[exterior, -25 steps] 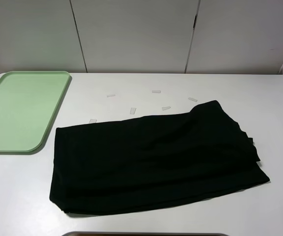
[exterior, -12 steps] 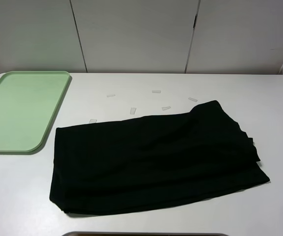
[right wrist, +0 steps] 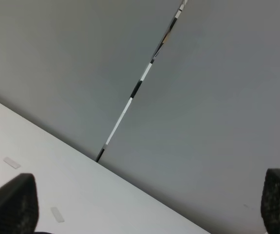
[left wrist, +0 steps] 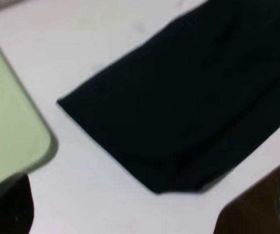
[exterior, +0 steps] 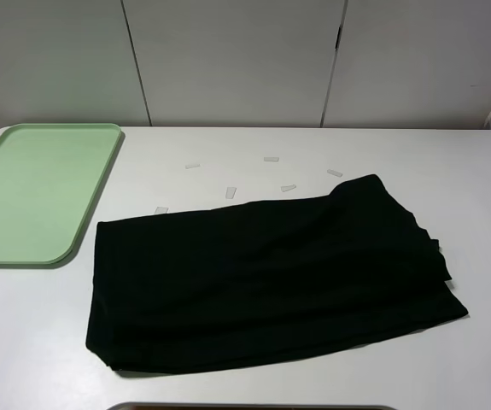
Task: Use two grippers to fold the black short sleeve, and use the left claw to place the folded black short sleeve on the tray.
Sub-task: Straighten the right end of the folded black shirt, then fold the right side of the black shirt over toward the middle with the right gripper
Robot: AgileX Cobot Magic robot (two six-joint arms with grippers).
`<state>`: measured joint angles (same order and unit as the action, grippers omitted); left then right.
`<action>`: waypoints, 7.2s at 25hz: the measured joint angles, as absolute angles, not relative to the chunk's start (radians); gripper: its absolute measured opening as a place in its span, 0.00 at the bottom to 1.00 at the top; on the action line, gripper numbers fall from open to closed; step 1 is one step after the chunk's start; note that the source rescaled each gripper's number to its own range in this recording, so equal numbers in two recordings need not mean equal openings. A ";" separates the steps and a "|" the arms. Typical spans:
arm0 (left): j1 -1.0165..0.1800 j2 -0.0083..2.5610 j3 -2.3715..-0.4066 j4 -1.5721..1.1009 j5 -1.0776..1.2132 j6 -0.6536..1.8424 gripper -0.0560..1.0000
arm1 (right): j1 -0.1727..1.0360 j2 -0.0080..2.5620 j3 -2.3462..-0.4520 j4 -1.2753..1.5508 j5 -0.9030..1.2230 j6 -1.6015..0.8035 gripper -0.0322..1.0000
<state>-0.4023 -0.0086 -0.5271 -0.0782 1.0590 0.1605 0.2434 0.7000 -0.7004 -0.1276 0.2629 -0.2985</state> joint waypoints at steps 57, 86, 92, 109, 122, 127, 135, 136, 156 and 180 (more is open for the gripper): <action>-0.090 -0.009 -0.506 -0.042 1.065 0.098 1.00 | 0.243 1.020 -0.681 0.509 0.759 -0.172 1.00; -0.090 -0.009 -0.506 -0.042 1.065 0.098 1.00 | -0.033 1.776 -0.964 0.277 0.611 -0.306 1.00; -0.090 -0.009 -0.505 -0.042 1.065 0.098 1.00 | -0.060 1.863 -0.964 0.292 0.606 -0.400 1.00; -0.090 -0.009 -0.505 -0.042 1.065 0.098 1.00 | -0.062 1.950 -0.966 0.594 0.697 -0.656 1.00; -0.090 -0.009 -0.505 -0.042 1.065 0.098 1.00 | -0.062 1.953 -0.966 0.722 0.795 -0.791 0.59; -0.090 -0.009 -0.505 -0.042 1.065 0.098 1.00 | -0.062 1.953 -0.966 0.702 0.753 -0.757 0.09; -0.090 -0.009 -0.505 -0.042 1.065 0.098 1.00 | -0.041 1.927 -0.966 0.429 0.668 -0.554 0.10; -0.090 -0.009 -0.505 -0.042 1.065 0.098 1.00 | -0.035 1.912 -0.966 0.374 0.650 -0.488 0.10; -0.090 -0.009 -0.505 -0.042 1.065 0.098 1.00 | 0.158 1.795 -0.966 -0.067 0.602 0.081 0.10; -0.090 -0.009 -0.505 -0.042 1.065 0.098 1.00 | 0.496 1.739 -0.965 -0.044 0.648 0.382 0.13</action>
